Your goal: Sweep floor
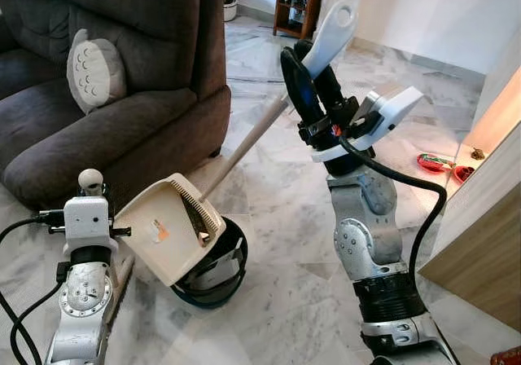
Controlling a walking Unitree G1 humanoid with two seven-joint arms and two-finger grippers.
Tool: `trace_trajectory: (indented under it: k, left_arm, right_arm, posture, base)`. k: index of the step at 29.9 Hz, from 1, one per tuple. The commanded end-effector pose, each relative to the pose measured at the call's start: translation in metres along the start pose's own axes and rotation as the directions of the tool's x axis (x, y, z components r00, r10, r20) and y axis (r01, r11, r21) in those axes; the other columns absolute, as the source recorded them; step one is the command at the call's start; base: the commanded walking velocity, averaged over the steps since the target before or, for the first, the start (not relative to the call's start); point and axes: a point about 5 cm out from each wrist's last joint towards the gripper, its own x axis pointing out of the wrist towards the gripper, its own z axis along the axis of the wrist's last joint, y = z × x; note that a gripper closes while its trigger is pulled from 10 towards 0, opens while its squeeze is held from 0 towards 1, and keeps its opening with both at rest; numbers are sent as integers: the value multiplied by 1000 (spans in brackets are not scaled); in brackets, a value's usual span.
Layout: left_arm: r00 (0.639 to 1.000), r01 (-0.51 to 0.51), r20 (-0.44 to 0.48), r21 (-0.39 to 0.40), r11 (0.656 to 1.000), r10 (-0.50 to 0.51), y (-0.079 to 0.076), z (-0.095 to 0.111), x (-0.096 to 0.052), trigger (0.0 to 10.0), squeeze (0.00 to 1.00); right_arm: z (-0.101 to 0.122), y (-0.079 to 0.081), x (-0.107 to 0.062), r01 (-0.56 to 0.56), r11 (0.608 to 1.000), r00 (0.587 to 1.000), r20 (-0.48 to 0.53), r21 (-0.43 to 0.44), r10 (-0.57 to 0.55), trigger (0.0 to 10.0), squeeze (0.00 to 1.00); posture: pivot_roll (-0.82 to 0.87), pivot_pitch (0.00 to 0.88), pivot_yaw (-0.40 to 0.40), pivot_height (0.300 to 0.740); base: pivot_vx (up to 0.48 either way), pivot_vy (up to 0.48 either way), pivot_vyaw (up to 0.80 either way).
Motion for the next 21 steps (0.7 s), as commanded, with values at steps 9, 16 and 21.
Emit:
trace_trajectory:
  k: [9, 16, 21]
  left_arm:
    - [995, 12, 103, 14, 1000, -13, 2, 19, 6, 10000, 0]
    - [994, 14, 105, 20, 1000, -16, 4, 19, 7, 10000, 0]
    - [994, 18, 109, 19, 1000, -20, 3, 20, 7, 10000, 0]
  right_arm:
    - [24, 20, 16, -62, 990, 987, 141, -128, 80, 10000, 0]
    - [26, 31, 17, -120, 967, 978, 138, -224, 154, 10000, 0]
    - [26, 37, 17, -144, 957, 974, 135, -251, 182, 10000, 0]
  posture:
    - [228, 62, -15, 740]
    - [229, 63, -11, 740]
    - [229, 63, -11, 740]
  base:
    - [0, 0, 0]
    - [0, 0, 0]
    - [0, 0, 0]
